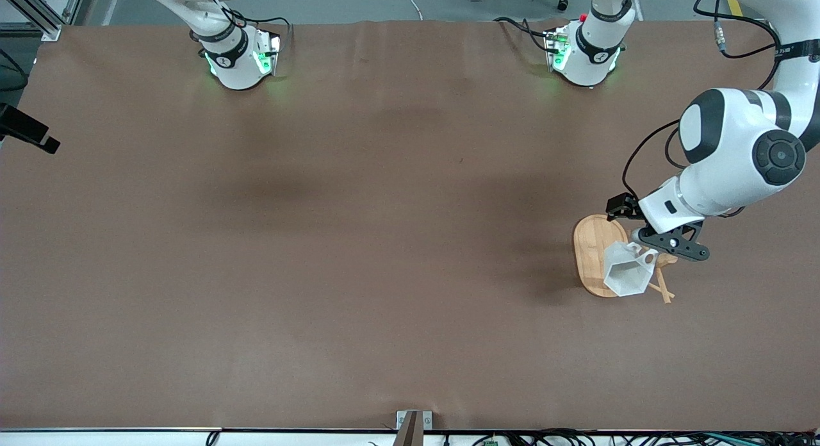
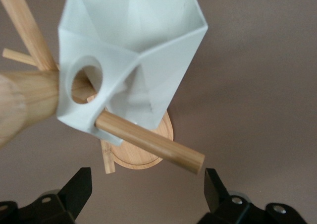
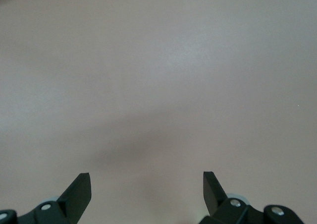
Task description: Hang cup on rack
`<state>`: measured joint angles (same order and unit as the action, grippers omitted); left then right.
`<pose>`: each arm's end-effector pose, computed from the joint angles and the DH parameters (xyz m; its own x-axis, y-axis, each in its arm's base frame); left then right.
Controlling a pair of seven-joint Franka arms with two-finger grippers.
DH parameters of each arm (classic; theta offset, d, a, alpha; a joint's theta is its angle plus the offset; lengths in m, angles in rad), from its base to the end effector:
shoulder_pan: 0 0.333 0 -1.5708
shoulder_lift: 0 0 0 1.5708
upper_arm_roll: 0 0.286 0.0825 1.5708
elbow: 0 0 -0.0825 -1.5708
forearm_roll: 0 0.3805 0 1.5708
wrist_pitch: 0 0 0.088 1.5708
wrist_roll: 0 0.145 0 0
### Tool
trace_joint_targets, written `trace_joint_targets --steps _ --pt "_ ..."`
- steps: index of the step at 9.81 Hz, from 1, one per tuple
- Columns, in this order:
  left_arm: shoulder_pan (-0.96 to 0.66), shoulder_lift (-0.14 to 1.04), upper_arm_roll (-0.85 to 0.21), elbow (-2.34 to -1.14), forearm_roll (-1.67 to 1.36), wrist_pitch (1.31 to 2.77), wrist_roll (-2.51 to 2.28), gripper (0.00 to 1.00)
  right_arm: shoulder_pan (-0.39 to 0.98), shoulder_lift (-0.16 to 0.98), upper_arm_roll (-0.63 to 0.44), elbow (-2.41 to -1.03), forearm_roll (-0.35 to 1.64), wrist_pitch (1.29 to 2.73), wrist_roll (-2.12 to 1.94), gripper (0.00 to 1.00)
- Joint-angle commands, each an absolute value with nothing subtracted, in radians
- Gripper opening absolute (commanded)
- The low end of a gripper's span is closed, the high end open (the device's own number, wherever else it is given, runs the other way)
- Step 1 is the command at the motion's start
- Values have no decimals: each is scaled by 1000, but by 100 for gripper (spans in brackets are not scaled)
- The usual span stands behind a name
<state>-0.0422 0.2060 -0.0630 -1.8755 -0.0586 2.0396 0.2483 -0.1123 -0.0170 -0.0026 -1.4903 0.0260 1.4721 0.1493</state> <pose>0.5897 -0.0667 0.3339 0.9471 -0.3200 -0.0255 -0.3175 -0.9455 0.0724 0.5330 -0.0575 0.5945 0.9660 -0.2586 -0.0050 -0.2587 -0.9656 -0.0255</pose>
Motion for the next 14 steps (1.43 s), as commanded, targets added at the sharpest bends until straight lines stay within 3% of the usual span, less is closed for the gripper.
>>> trace_joint_targets --steps 1,3,6,10,14 --pt "-44 186 -60 -1846 -69 1985 177 100 -123 -14 -2 -1479 38 1460 133 100" --pt "-46 112 -67 -1838 -68 1928 94 100 -123 -14 -6 -1479 40 1460 123 100" --pt "-31 86 -58 -1662 -51 1757 109 100 -123 -14 -8 -1480 40 1460 124 100" --pt "-6 51 -72 -1521 -41 1568 39 100 -120 -14 -8 -1485 41 1459 141 100" --pt "112 -40 -227 -1563 35 1557 -12 100 -104 -14 -28 -1485 41 1459 141 100"
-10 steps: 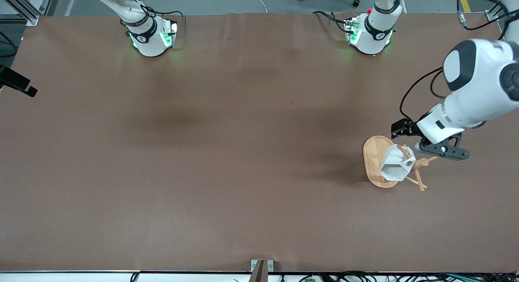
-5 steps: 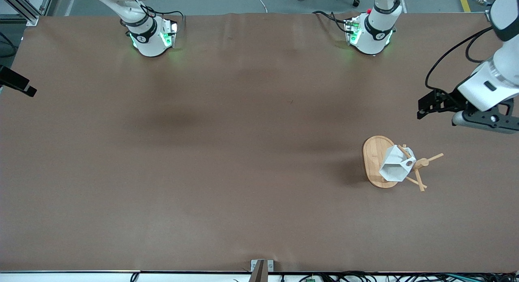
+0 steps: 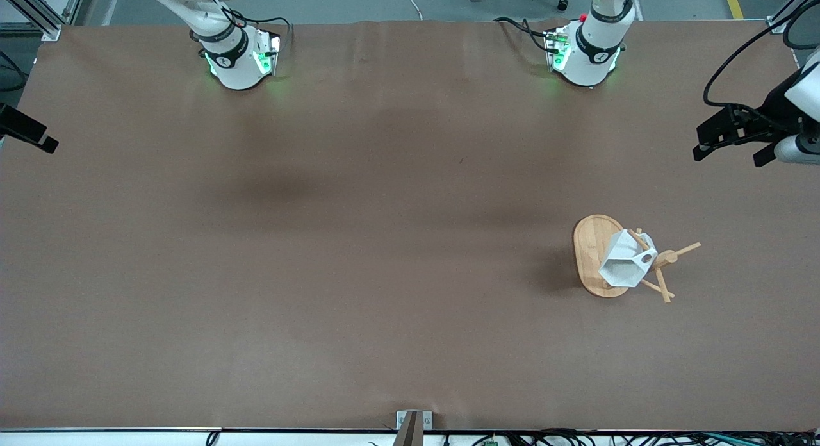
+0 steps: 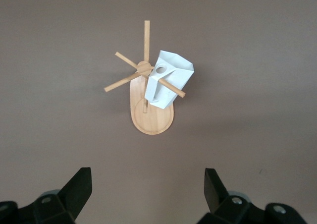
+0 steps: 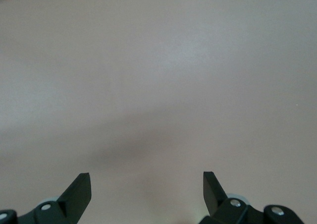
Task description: Hang cup on rack
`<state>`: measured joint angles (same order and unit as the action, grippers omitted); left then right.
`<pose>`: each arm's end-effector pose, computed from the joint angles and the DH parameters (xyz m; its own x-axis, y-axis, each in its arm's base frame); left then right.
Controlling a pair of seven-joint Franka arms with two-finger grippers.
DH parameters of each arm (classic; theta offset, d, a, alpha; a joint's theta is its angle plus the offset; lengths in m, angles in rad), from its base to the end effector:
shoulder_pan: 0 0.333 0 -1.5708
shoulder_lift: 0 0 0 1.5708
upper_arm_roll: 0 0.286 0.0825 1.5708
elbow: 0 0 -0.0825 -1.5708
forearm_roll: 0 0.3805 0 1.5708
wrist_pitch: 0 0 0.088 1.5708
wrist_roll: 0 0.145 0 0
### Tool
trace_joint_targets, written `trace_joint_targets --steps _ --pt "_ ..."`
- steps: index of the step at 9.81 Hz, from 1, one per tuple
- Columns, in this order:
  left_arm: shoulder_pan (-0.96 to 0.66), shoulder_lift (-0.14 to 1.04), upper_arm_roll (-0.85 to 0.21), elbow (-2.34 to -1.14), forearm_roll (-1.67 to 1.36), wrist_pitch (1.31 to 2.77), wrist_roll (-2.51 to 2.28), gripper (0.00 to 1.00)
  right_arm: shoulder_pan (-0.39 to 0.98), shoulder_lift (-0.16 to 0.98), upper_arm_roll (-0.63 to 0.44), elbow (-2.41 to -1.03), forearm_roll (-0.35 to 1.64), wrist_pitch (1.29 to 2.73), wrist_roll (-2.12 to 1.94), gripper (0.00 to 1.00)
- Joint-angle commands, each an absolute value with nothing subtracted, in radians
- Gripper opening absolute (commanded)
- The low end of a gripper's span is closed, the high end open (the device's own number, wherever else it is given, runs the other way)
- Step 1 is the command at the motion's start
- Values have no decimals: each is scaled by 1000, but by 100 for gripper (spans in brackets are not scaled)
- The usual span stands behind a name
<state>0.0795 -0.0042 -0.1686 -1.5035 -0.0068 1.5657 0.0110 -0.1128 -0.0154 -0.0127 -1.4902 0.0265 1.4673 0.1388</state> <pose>0.5501 -0.0503 0.5899 0.9928 -0.0998 0.0664 -0.1004 -0.9949 0.0053 0.5321 -0.0631 0.5932 0.9659 -0.2585 -0.0111 -0.2587 -0.9656 -0.0253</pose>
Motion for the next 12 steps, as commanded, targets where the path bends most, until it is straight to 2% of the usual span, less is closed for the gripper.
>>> trace_joint_targets --steps 1,3,12 --pt "112 -76 -230 -1600 35 1552 -24 100 -104 -14 -28 -1485 41 1459 140 100" --pt "112 -115 -230 -1641 34 1551 -34 100 -103 -14 -29 -1485 41 1456 140 100" --pt "114 -107 -230 -1640 23 1523 -127 100 -110 -14 -29 -1485 41 1448 127 100"
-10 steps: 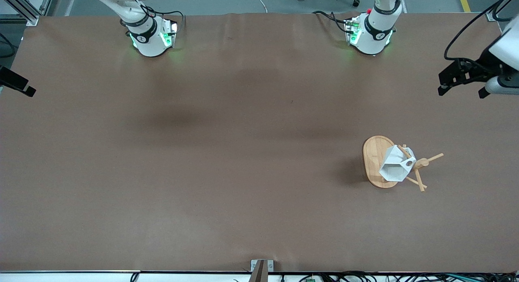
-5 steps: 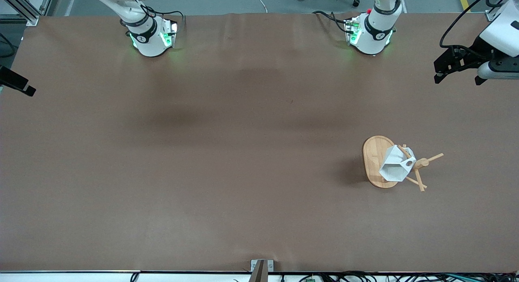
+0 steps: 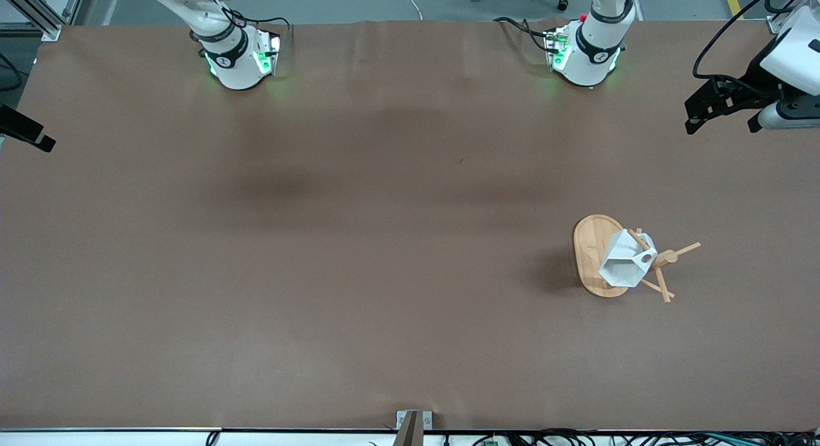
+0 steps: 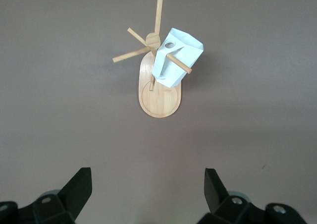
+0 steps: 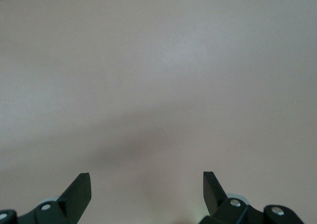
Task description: Hang cup on rack
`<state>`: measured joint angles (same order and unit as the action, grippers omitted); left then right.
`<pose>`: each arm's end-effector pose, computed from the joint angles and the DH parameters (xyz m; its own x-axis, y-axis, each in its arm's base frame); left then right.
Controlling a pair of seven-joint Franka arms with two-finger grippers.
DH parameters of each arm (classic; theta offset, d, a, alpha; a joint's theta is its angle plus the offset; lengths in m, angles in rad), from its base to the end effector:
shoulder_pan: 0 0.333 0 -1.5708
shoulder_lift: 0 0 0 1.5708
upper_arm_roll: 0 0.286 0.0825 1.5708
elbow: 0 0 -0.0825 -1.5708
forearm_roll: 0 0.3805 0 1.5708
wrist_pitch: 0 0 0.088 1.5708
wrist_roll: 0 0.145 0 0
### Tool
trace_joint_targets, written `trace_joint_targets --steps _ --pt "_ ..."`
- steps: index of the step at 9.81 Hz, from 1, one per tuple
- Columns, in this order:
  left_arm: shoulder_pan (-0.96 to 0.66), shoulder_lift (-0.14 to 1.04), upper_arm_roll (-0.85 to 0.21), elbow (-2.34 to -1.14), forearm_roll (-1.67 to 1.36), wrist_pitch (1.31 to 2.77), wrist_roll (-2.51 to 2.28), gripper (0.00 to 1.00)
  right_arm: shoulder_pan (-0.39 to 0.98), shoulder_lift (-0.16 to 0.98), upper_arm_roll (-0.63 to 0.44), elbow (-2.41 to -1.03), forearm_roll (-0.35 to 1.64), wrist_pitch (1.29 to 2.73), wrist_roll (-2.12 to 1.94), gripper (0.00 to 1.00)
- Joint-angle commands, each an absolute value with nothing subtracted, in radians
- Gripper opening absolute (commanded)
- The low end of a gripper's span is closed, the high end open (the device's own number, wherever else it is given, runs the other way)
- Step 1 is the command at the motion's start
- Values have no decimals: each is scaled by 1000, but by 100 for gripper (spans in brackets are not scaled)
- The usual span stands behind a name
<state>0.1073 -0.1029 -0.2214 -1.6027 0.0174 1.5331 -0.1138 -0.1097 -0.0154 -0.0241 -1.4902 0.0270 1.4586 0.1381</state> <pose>0.5161 -0.0618 0.5920 0.9994 0.0008 0.0351 0.0020 -0.9993 -0.0362 0.5303 -0.0673 0.5925 0.9639 -0.2656 -0.0198 -0.2660 -0.9637 -0.0248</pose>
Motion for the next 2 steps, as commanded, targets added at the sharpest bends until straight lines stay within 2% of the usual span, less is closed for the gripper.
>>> trace_joint_targets --steps 1,2 --pt "114 -107 -230 -1640 23 1523 -118 100 -110 -14 -29 -1485 43 1448 127 100" --pt "114 -107 -230 -1641 23 1523 -100 100 -110 -14 -29 -1485 41 1448 127 100"
